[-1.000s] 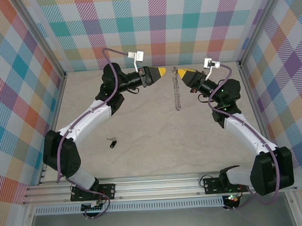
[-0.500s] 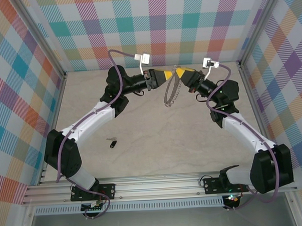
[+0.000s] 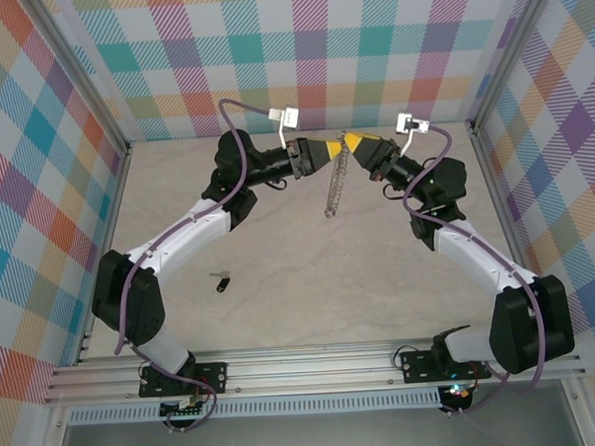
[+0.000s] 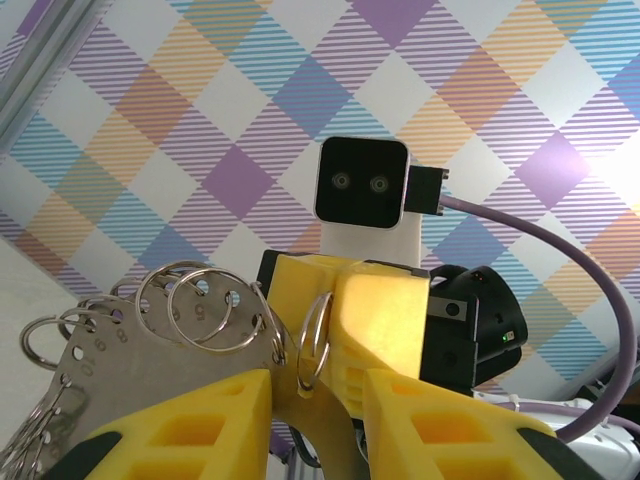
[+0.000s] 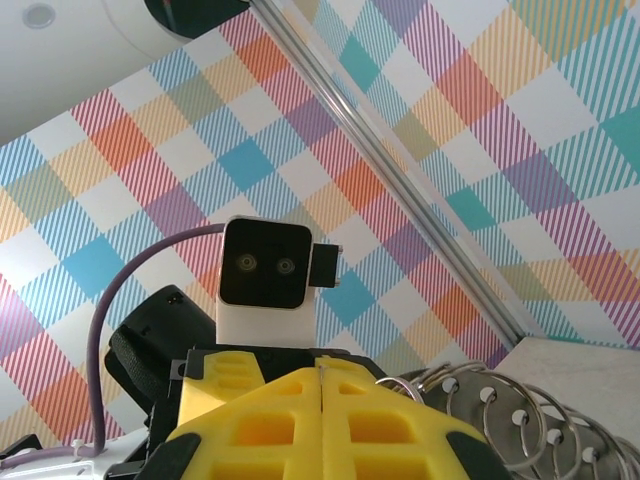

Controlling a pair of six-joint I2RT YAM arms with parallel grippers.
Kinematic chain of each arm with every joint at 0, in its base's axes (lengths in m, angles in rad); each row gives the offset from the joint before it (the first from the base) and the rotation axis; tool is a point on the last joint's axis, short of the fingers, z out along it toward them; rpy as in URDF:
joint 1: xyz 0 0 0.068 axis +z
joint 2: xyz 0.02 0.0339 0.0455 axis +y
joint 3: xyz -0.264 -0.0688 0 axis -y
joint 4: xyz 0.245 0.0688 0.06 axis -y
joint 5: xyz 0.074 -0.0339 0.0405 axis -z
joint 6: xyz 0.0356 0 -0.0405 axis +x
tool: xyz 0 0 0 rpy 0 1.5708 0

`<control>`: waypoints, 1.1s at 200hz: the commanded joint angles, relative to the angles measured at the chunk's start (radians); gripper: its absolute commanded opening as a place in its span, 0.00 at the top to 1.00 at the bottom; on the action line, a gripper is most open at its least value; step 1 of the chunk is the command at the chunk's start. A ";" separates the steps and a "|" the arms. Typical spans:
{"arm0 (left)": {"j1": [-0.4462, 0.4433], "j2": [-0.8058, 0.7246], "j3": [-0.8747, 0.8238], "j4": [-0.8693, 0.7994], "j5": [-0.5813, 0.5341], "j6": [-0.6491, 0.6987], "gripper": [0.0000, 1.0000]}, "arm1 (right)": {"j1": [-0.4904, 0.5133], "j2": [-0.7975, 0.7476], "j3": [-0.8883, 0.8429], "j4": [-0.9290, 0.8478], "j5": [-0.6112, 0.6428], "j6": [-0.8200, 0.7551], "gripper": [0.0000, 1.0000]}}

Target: Put the keys on the keyring

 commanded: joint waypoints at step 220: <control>-0.012 0.012 0.054 0.067 -0.051 0.008 0.90 | 0.009 0.030 -0.006 0.042 -0.003 0.009 1.00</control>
